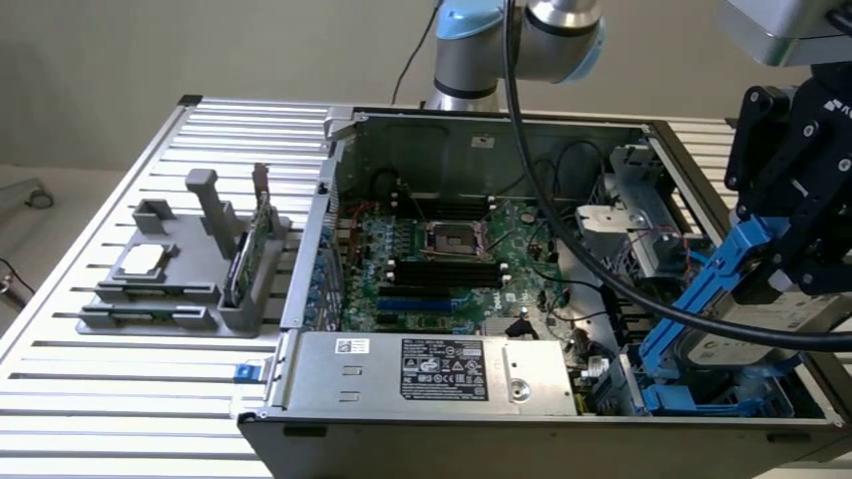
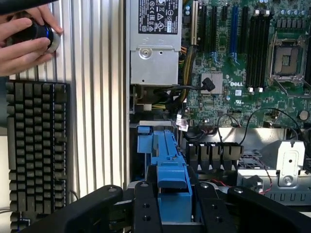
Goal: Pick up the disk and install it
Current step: 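Insert the disk into the insertion slot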
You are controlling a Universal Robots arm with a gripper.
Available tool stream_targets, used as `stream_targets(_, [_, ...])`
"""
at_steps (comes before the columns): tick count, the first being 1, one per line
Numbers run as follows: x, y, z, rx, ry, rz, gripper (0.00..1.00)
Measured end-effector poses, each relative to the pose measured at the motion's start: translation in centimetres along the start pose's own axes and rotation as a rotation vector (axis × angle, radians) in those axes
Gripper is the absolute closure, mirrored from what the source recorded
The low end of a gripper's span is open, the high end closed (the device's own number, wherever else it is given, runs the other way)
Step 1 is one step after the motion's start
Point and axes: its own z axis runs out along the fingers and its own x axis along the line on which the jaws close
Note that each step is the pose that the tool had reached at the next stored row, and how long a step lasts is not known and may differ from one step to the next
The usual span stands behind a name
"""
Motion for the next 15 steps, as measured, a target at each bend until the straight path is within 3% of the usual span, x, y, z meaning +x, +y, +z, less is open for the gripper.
stream_targets(15, [-0.23,0.12,0.4,-0.0003,-0.0006,-0.015,0.67])
